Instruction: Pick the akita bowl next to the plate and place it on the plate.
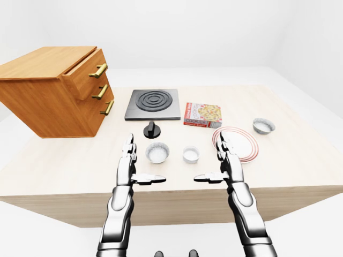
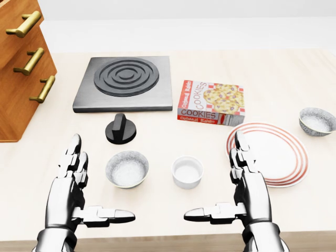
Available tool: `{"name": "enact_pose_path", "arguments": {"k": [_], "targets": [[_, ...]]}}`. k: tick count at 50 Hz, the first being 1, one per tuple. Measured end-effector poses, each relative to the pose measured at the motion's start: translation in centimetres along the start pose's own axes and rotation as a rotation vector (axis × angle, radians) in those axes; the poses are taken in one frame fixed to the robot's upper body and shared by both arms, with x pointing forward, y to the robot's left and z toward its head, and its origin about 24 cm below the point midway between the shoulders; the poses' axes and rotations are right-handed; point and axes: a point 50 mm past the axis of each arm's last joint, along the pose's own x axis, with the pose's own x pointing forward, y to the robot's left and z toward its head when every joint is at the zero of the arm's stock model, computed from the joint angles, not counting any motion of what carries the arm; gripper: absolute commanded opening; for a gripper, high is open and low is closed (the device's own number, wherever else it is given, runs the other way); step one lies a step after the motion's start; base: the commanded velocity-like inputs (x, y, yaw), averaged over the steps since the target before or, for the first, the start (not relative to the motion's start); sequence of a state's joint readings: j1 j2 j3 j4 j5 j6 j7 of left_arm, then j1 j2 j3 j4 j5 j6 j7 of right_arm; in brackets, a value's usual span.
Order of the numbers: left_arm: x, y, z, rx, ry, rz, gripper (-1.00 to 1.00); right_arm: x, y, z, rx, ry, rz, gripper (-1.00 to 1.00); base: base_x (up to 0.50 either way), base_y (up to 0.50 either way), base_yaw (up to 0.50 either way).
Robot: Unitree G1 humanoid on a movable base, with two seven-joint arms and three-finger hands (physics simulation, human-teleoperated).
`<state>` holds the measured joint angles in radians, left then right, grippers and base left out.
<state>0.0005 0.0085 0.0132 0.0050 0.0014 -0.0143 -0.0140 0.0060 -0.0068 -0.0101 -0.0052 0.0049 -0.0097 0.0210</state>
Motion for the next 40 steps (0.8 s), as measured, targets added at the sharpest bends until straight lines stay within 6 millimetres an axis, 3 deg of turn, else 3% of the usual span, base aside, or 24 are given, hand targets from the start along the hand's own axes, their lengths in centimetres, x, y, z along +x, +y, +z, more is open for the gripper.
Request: {"name": "enact_pose_path", "arguments": {"k": [21, 40], "targets": [[-0.10, 0.43, -0.22, 0.025, -0.020, -0.009, 1.00, -0.56, -0.26, 0.40, 0.005, -0.039, 0.037, 1.00, 0.00, 0.00, 0.00], [-0.12, 0.36, -0.58, 0.038, -0.017, -0.013, 1.00, -0.46, -0.38, 0.42, 0.009, -0.047, 0.031, 1.00, 0.00, -0.40, 0.00]]}}
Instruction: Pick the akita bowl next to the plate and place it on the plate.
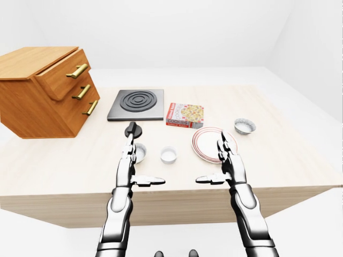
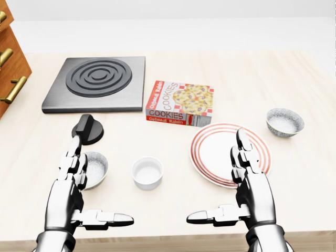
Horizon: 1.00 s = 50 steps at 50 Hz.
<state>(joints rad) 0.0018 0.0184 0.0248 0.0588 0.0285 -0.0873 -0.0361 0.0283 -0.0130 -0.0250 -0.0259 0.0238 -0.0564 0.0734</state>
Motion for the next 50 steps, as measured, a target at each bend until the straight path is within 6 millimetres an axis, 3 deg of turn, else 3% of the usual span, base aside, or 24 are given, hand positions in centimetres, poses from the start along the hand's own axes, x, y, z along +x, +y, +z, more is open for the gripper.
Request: {"name": "enact_pose_path", "arguments": {"k": [40, 50], "targets": [[-0.07, -0.21, -0.21, 0.000, 0.009, -0.005, 1.00, 0.02, 0.03, -0.28, -0.010, 0.004, -0.002, 1.00, 0.00, -0.49, 0.00], [-0.01, -0.23, -0.18, -0.005, 0.007, -0.002, 1.00, -0.07, 0.26, -0.37, -0.038, 0.002, 0.007, 1.00, 0.00, -0.02, 0.00]]}}
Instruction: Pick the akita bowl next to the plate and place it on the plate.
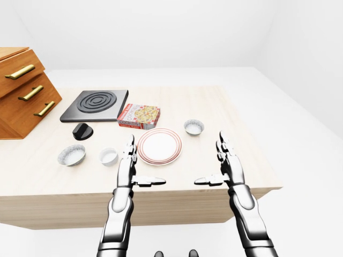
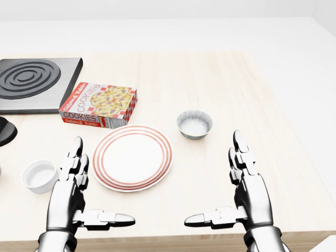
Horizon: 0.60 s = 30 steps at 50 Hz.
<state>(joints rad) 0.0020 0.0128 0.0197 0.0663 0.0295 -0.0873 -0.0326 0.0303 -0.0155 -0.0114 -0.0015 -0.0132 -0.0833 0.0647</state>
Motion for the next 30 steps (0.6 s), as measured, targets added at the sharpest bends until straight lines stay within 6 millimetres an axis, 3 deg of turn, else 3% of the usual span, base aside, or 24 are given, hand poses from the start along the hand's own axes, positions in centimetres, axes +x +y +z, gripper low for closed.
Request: {"name": "enact_pose_path", "arguments": {"k": [10, 30], "targets": [[0.11, 0.20, 0.06, -0.007, -0.002, 0.011, 1.00, -0.25, 0.46, 0.13, -0.022, -0.006, 0.027, 1.00, 0.00, 0.00, 0.00], [0.10, 0.26, 0.21, -0.011, -0.006, 0.014, 1.00, -0.52, 0.68, 0.06, -0.042, -0.002, 0.045, 1.00, 0.24, 0.00, 0.00]]}}
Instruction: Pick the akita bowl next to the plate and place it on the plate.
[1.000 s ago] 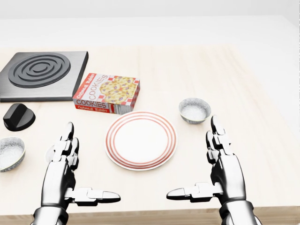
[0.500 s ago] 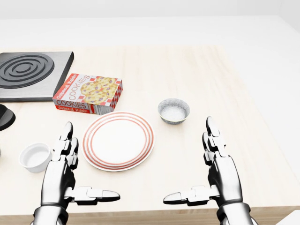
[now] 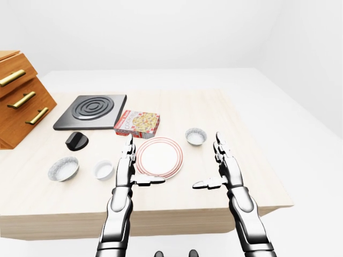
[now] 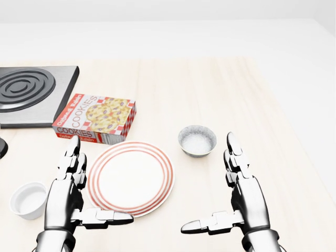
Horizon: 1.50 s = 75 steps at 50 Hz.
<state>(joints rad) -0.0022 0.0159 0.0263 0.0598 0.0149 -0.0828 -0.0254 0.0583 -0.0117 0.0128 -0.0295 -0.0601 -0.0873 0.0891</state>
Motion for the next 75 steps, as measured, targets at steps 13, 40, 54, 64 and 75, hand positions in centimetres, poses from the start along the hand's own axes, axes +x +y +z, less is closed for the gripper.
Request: {"name": "enact_pose_path", "arguments": {"k": [13, 40, 54, 64, 75], "targets": [[0.0, 0.0, 0.0, 0.000, -0.002, 0.000, 1.00, 0.0, 0.0, 0.0, -0.004, 0.000, 0.000, 1.00, 0.25, 0.00, 0.00], [0.1, 0.2, 0.3, -0.002, -0.009, 0.006, 1.00, -0.1, 0.1, 0.0, -0.006, 0.000, 0.002, 1.00, 0.23, 0.00, 0.00], [0.6, 1.0, 2.0, -0.005, -0.051, 0.039, 1.00, -0.1, 0.1, -0.2, -0.004, 0.008, 0.001, 1.00, 0.05, 0.00, 0.00], [1.3, 3.5, 5.8, -0.026, -0.142, 0.128, 1.00, -0.2, 0.0, -0.3, -0.004, 0.013, -0.001, 1.00, 0.00, 0.00, 0.00], [1.5, 7.0, 9.6, -0.030, -0.289, 0.247, 1.00, -0.2, 0.0, -0.4, -0.007, 0.017, -0.003, 1.00, 0.00, 0.00, 0.00]]}}
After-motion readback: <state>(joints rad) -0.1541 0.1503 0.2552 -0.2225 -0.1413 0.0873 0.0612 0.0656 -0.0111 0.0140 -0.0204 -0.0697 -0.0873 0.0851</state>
